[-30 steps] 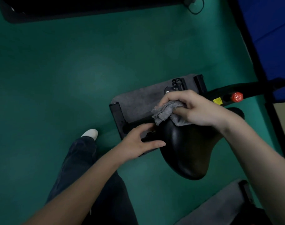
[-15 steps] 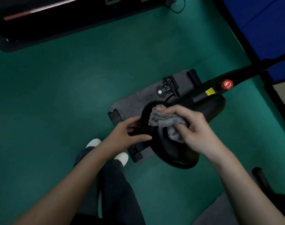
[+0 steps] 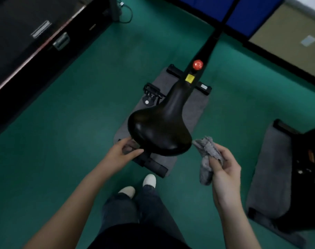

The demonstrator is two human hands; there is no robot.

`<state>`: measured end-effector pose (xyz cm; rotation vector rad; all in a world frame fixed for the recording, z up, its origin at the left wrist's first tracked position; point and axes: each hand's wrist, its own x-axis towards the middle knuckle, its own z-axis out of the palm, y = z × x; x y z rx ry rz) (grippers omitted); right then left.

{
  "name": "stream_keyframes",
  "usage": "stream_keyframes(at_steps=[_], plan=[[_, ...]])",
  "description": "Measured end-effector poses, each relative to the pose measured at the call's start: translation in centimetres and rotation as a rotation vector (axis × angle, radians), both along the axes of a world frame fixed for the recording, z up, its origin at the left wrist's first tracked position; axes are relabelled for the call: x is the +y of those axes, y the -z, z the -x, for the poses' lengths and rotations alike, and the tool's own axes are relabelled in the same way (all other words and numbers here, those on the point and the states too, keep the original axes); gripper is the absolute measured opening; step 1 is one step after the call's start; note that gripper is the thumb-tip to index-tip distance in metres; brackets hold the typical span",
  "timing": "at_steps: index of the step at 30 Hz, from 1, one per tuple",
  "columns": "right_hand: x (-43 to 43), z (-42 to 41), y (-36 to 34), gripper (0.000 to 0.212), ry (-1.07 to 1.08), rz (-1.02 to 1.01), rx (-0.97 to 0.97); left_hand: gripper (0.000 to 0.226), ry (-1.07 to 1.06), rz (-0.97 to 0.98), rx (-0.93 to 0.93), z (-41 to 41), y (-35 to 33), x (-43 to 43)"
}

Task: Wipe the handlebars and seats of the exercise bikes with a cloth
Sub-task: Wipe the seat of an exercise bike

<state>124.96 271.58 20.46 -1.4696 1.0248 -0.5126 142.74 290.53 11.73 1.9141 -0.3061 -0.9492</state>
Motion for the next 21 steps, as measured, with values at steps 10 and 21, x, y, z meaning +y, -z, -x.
stream_keyframes(at_steps=[10, 21], plan=[[7.5, 6.9, -3.0, 0.042, 0.495, 0.081, -0.053, 0.055, 0.659, -0.158, -0.435, 2.1, -3.6, 0.8], [14.4, 15.5, -3.6, 0.038, 0.920, 0.025, -0.101, 0.062, 1.292, -0.053, -0.802, 9.8, -7.7, -4.3]])
